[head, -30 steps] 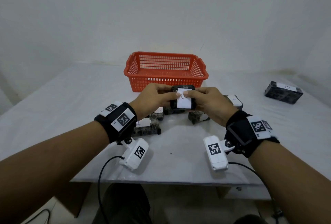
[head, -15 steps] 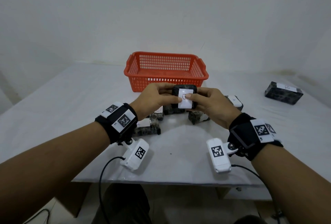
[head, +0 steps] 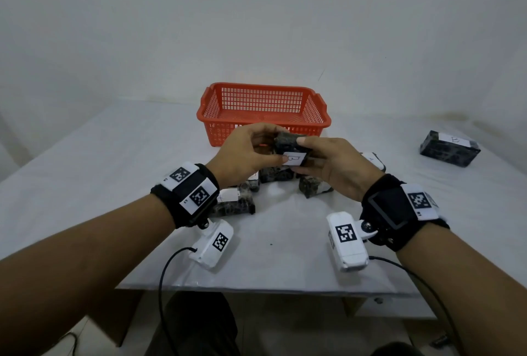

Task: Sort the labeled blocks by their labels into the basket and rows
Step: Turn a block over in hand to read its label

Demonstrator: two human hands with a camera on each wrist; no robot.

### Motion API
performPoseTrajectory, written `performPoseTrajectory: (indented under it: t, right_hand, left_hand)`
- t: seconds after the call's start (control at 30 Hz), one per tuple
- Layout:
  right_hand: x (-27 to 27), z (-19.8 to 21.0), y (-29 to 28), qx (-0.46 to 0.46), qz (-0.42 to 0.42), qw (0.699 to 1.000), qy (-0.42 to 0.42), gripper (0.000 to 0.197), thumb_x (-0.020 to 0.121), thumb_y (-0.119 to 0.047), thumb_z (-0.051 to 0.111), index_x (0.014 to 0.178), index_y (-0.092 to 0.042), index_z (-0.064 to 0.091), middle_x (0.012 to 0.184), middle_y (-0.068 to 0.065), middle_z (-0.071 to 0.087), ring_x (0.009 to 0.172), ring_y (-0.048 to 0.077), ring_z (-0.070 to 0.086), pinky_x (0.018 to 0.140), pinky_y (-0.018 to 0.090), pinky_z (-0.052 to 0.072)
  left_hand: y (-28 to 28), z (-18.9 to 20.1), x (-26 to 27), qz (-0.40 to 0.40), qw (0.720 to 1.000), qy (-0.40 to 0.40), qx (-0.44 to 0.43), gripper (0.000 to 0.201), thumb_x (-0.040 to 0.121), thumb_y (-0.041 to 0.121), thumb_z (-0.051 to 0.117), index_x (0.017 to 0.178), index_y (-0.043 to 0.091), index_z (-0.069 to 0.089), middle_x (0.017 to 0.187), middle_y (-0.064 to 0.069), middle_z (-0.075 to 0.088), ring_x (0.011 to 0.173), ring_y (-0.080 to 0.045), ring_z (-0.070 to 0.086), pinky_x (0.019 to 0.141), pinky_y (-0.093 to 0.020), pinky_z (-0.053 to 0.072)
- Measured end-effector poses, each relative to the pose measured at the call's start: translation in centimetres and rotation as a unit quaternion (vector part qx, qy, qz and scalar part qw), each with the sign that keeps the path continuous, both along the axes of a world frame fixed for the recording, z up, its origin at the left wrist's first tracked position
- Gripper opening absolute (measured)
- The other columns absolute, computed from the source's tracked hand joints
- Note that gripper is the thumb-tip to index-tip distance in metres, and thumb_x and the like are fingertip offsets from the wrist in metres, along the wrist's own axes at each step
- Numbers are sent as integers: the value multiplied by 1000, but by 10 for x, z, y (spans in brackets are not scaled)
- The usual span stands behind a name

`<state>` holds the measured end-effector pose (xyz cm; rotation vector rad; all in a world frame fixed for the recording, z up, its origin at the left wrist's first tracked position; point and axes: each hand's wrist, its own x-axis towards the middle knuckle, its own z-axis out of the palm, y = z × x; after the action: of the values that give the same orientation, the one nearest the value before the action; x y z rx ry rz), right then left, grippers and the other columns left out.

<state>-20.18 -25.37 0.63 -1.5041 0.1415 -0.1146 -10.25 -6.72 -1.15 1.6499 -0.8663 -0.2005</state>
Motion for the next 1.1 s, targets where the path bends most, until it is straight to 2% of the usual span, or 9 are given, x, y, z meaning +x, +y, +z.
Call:
performPoseTrajectory:
  t: [0.1,0.2,0.3,0.5,0.63,0.73,0.83,1.0,1.1]
  right_hand:
    - [0,2,2,-17,-14,1000,-22,15,98,-14,66,99,-2,75,115,25,74,111,37,71,98,43,59]
    - [-1,4,3,-18,-12,999,-46,14,97,-11,67,103,0,74,114,23,75,108,35,73,94,38,61]
    - [-3,5,3,-10,4,998,-55,16,96,-8,66,109,0,73,113,16,77,106,28,75,88,30,61]
    - [-5,3,2,1,11,999,-45,17,98,-14,65,107,-3,73,112,14,77,107,24,74,89,28,59]
    - [-2,0,1,-17,-5,998,-66,28,97,-13,67,119,3,71,120,18,74,115,29,72,101,38,57]
    - [-1,-1,1,-22,-2,998,-63,29,96,-13,69,120,3,71,120,18,74,114,28,72,100,36,58]
    - [-1,-2,2,-20,12,998,-50,27,94,-11,70,119,0,71,120,16,75,114,26,72,101,34,56]
    - [0,-5,1,-43,-6,997,-56,31,91,-6,73,122,-1,71,119,17,75,113,26,73,102,36,56]
    - [0,-4,1,-40,4,998,-52,31,93,-7,71,123,0,69,121,17,74,113,25,72,101,34,56]
  left_hand:
    - [1,2,-4,-14,1000,14,22,58,81,19,87,134,15,63,125,2,73,114,-11,71,101,-30,57]
    - [0,2,-7,-31,997,55,45,42,96,33,72,133,15,66,125,-1,74,116,-15,71,104,-34,56]
    - [-2,-1,-8,-28,994,108,20,34,101,22,66,130,6,67,124,-11,74,113,-22,73,104,-43,57]
    - [-3,2,-8,-32,992,122,9,31,99,15,66,128,3,67,124,-13,74,115,-24,73,101,-38,58]
    - [-1,3,-9,-68,985,158,-15,39,98,25,68,131,5,66,127,-14,73,118,-26,71,104,-41,56]
    - [-1,1,-7,-41,988,146,-22,34,102,24,63,128,2,68,124,-17,73,115,-29,72,105,-47,56]
    - [-1,-2,-4,-28,990,139,-20,32,103,22,63,126,1,69,122,-16,74,113,-27,73,105,-48,56]
    - [0,-5,-5,-50,982,177,-37,47,90,30,67,127,1,68,126,-20,72,117,-32,71,102,-42,57]
    - [1,-5,-5,-52,982,178,-43,49,90,32,67,126,-2,68,125,-23,71,116,-34,71,104,-46,56]
